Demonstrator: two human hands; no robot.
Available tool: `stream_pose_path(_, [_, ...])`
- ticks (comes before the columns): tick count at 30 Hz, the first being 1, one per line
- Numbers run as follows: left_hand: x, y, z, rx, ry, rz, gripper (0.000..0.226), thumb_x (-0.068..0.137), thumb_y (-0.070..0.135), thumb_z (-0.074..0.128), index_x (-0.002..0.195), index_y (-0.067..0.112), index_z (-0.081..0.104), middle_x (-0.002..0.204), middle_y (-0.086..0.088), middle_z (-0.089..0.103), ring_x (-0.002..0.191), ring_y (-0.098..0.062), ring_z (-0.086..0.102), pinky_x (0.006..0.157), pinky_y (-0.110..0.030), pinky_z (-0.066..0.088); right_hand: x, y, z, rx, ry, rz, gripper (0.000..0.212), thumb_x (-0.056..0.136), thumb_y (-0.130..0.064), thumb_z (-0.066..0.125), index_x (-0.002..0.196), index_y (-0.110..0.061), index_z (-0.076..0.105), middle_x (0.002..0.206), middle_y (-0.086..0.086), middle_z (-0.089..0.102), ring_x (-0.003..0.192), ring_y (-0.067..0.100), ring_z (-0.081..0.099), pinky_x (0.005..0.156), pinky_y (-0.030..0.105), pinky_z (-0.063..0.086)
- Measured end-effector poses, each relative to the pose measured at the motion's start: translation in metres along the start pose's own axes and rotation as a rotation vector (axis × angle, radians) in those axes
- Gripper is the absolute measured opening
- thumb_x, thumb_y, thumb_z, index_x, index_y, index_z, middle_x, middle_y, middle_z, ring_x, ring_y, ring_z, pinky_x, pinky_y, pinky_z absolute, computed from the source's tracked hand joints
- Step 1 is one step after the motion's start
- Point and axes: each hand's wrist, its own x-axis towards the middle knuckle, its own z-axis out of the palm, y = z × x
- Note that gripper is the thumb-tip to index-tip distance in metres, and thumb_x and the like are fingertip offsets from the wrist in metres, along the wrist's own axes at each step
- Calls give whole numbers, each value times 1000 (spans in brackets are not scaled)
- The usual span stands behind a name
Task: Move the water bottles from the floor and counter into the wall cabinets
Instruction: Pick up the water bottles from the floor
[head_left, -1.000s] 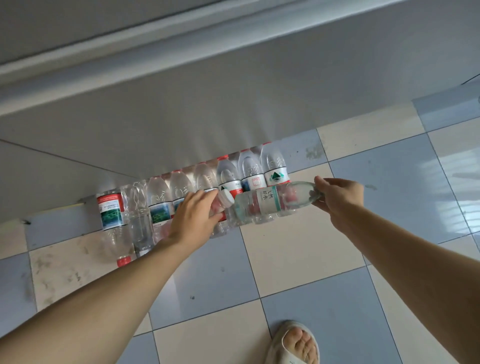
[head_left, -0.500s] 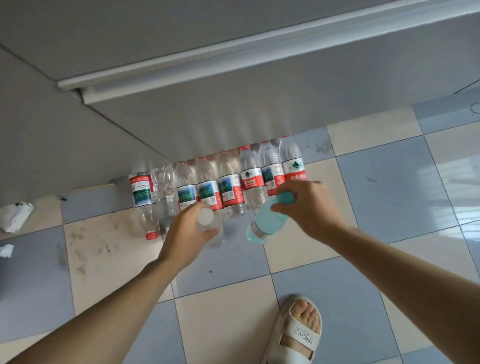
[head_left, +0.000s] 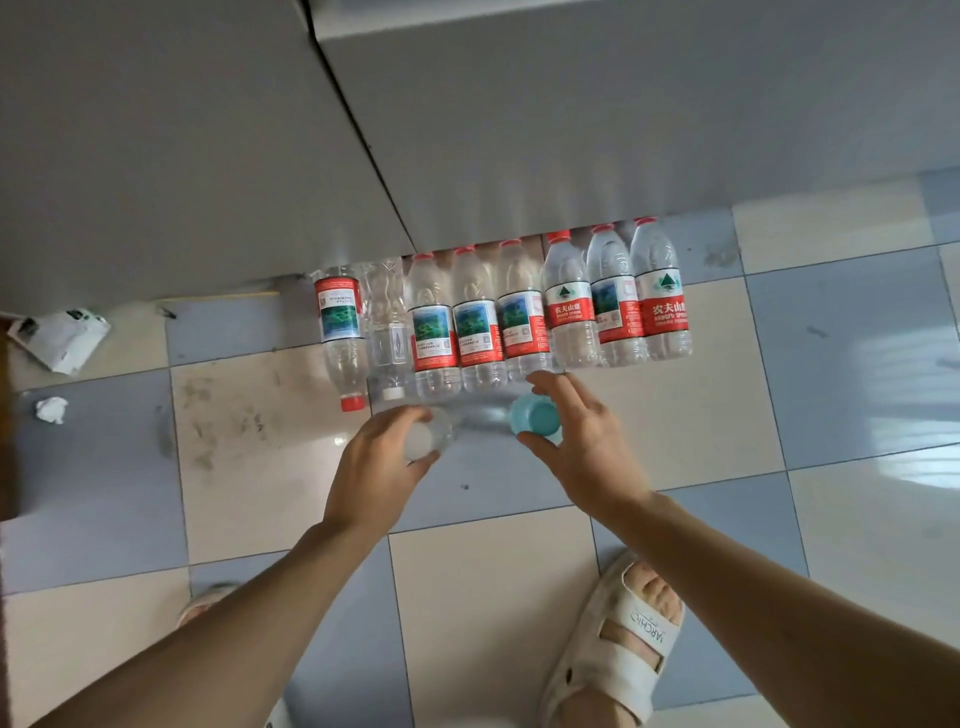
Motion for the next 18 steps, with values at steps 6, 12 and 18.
stream_pose_path(6, [-2,-24,17,-132,-57,-226,81,66,28,94,130,33,45,128,12,47,116,-11,47,93,-24,37,-4,32,4,111,-161,381,107,70,-24,92,155,-27,27,151,-4,45,136,17,41,113,38,38])
stream_pose_path(12, [3,-46,53,-343,2,-370,88,59,14,96,117,56,46,122,16,44,127,-24,45,109,-45,42,6,65,27,286,-280,530,95,76,-9,86,153,-33,36,153,4,39,138,28,41,115,53,38])
stream_pose_path(18, [7,-54,78,-521,121,-366,78,67,3,91,116,50,51,124,8,60,116,-14,56,101,-29,50,14,73,61,469,-152,498,65,75,0,85,118,-38,55,114,-10,58,104,7,55,77,9,43])
